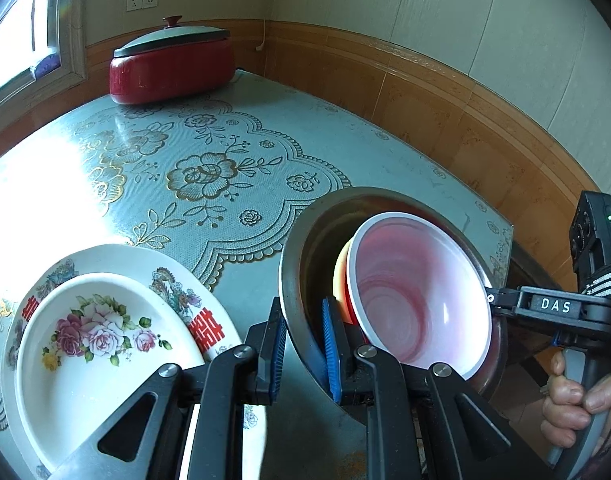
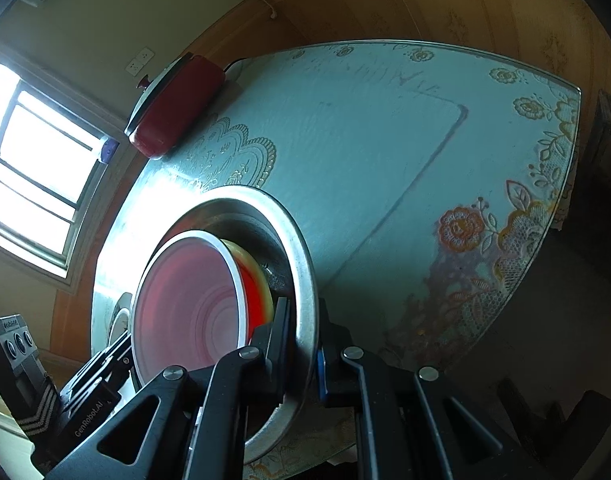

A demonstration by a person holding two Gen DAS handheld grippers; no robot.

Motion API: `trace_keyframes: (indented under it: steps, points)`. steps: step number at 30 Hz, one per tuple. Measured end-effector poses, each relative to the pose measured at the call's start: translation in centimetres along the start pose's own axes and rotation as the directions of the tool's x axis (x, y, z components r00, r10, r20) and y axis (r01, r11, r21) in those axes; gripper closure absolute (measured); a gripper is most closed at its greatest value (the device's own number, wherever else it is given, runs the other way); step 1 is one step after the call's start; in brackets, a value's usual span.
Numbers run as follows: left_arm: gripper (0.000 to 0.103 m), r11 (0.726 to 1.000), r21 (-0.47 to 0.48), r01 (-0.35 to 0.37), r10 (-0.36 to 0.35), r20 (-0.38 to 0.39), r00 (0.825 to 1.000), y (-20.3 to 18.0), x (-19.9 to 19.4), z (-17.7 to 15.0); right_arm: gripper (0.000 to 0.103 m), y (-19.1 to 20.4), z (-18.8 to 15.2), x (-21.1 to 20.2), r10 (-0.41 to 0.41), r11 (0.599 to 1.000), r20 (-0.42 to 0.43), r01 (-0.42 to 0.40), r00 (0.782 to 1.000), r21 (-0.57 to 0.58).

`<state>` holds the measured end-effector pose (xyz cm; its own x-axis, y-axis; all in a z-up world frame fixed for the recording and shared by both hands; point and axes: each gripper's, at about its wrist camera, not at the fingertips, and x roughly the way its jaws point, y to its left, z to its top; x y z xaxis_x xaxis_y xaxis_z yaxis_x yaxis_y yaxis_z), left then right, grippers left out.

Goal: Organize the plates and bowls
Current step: 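Lift the steel bowl with nested bowls and carry it toward the plate stack, then lower the steel bowl onto the white floral plate stack with the right tool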

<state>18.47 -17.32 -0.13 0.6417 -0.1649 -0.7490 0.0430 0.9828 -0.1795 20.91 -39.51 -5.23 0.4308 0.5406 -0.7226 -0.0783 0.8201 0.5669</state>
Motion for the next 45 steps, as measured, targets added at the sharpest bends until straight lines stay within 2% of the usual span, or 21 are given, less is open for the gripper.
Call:
trace_keyframes:
  steps: [13,24,35,45]
  points:
    - [0.086,0.998,-0.002,-0.059,0.059,0.06,0.996,-1.2,-2.1,-0.3,0.093,-1.1,-0.1,0.4,0.098,0.995,-0.072,-0.099,0.993,-0.013]
    - [0.086,0.996,-0.049,-0.072,0.077,0.098,0.992,-1.1,-3.3,-0.9,0.093,-0.2,0.1,0.2,0.118,0.991,-0.094,-0.124,0.989,-0.056]
    - [0.087,0.994,-0.083,-0.066,0.078,0.141,0.987,1.3,-6.2,-1.3,0.093,3.8,-0.3,-0.3,0.127,0.984,-0.08,-0.135,0.989,-0.113]
    - [0.088,0.997,-0.046,-0.056,0.063,0.163,0.985,5.9,-10.5,-1.7,0.093,9.5,-3.6,-0.7,0.133,0.983,-0.036,-0.136,0.991,-0.122]
